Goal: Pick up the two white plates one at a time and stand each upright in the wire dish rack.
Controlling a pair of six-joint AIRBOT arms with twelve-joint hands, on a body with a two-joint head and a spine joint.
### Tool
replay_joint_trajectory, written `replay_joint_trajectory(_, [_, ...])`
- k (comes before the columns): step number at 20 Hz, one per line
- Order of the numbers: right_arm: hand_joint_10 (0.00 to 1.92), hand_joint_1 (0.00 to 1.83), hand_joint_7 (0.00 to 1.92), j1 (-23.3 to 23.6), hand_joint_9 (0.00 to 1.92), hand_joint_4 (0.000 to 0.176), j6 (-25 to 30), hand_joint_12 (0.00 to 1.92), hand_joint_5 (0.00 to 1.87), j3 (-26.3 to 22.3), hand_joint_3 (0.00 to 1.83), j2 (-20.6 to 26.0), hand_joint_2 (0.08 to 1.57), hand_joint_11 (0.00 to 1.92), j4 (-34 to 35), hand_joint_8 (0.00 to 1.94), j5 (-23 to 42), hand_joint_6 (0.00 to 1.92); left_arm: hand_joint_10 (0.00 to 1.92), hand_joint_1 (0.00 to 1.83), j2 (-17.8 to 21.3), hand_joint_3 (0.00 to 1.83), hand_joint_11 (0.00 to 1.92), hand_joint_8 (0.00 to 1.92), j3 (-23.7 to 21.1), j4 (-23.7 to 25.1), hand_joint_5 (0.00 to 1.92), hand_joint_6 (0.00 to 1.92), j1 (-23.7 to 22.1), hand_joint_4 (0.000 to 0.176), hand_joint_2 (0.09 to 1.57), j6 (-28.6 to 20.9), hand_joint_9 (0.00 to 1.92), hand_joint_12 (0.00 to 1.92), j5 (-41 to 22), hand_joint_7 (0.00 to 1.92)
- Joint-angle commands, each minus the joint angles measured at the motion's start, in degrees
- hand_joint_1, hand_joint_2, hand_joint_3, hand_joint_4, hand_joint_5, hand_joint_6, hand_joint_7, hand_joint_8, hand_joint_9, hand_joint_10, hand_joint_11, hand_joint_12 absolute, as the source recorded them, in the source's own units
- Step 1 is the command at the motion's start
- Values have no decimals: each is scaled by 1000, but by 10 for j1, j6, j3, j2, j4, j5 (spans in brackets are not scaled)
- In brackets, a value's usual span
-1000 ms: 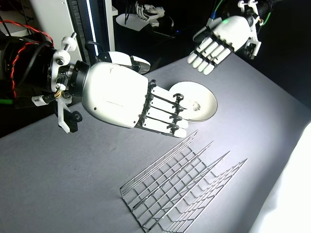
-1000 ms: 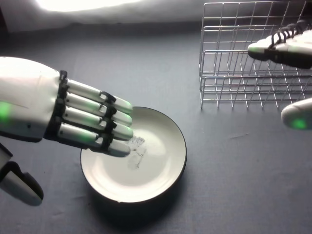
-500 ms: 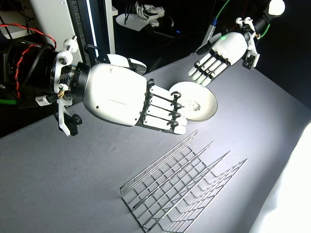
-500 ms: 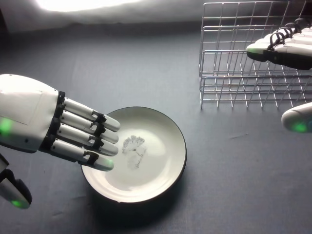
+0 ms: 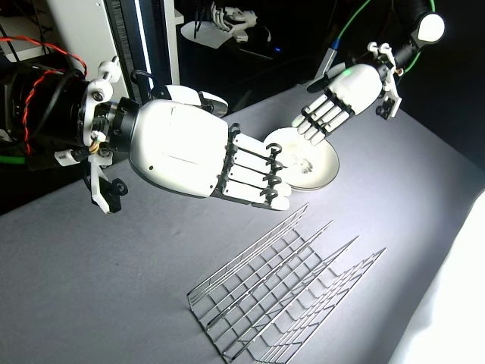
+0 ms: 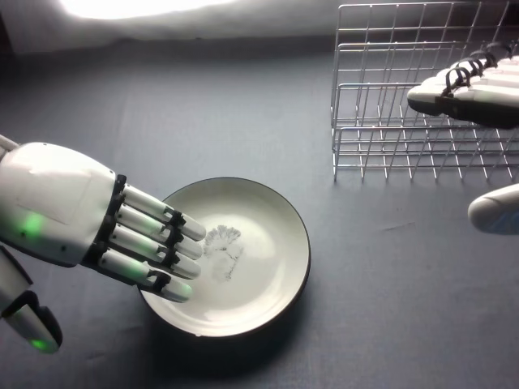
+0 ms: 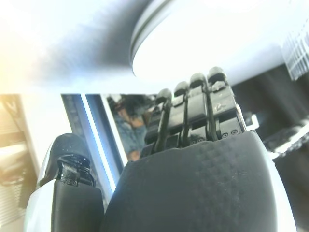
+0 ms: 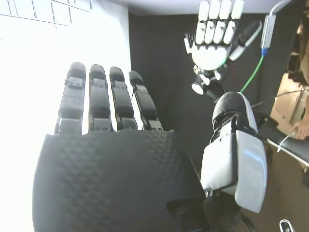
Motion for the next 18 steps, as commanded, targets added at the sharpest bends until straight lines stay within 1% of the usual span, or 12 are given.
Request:
replay_joint_trajectory(1, [0,0,0,2,0,0,0,0,0,1,0,3,1041,0,19,0,64,0,0,0,-3,1,0,0,6,-42,1,0,-1,0,1178,5,0,0,-28,0])
replay_joint_trajectory(2, [0,0,0,1,0,0,-15,0,0,1,2,2,1045,0,19,0,74,0,0,0,-11,1,0,0,17,-41,0,0,-1,0,1178,5,0,0,-29,0])
replay_joint_trajectory(3, [0,0,0,1,0,0,-21,0,0,1,4,2,1050,0,18,0,77,0,0,0,-27,0,0,0,41,-40,0,0,-1,0,1176,6,0,0,-29,0])
replay_joint_trajectory(9, [0,0,0,0,0,0,-18,0,0,1,1,0,1045,0,18,0,83,0,0,0,-52,0,0,0,89,-22,0,0,2,0,1171,8,0,0,-34,0])
replay_joint_trajectory(13, [0,0,0,-2,0,0,-18,0,0,1,1,-3,1045,0,14,0,95,0,0,0,-60,0,0,0,109,-13,0,0,2,0,1176,12,0,0,-38,0])
replay_joint_trajectory(18, [0,0,0,-7,0,0,-19,0,0,1,4,-6,1054,0,12,0,101,0,0,0,-61,0,0,0,115,-3,0,0,15,0,1167,22,0,0,-42,0])
